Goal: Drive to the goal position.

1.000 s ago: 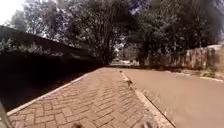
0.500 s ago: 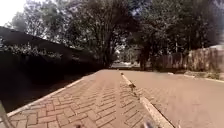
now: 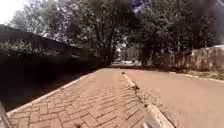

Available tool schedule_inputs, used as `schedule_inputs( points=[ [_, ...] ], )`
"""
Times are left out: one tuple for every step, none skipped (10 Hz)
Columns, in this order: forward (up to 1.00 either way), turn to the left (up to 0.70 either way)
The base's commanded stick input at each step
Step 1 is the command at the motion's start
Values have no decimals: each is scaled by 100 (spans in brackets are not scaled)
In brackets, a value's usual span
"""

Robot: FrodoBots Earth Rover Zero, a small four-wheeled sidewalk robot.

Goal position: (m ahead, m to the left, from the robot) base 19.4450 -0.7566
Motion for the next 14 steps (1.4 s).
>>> schedule_inputs(
  points=[
    [70,0],
    [70,0],
    [70,0],
    [70,0],
    [70,0],
    [70,0],
    [70,0],
    [70,0],
    [70,0],
    [70,0],
    [70,0],
    [70,0],
    [70,0],
    [70,0]
  ],
)
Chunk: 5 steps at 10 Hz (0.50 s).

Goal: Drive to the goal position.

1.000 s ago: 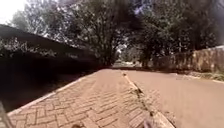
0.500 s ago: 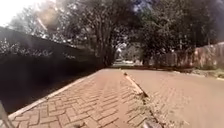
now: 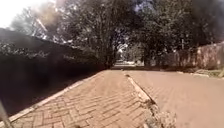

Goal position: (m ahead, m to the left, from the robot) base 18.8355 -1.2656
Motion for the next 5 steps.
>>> schedule_inputs(
  points=[
    [70,0],
    [70,0],
    [70,0],
    [70,0],
    [70,0]
  ],
)
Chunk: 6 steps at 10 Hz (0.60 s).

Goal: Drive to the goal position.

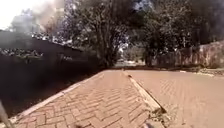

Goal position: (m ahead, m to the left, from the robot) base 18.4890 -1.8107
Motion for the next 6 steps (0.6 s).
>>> schedule_inputs(
  points=[
    [70,0],
    [70,0],
    [70,0],
    [70,0],
    [70,0],
    [70,0]
  ],
)
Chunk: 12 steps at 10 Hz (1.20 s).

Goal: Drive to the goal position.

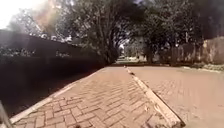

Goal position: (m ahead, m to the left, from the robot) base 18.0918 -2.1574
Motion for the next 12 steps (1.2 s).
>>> schedule_inputs(
  points=[
    [70,0],
    [70,0],
    [70,0],
    [70,0],
    [70,0],
    [70,0],
    [70,0],
    [70,0],
    [70,0],
    [70,0],
    [70,0],
    [70,0]
  ],
)
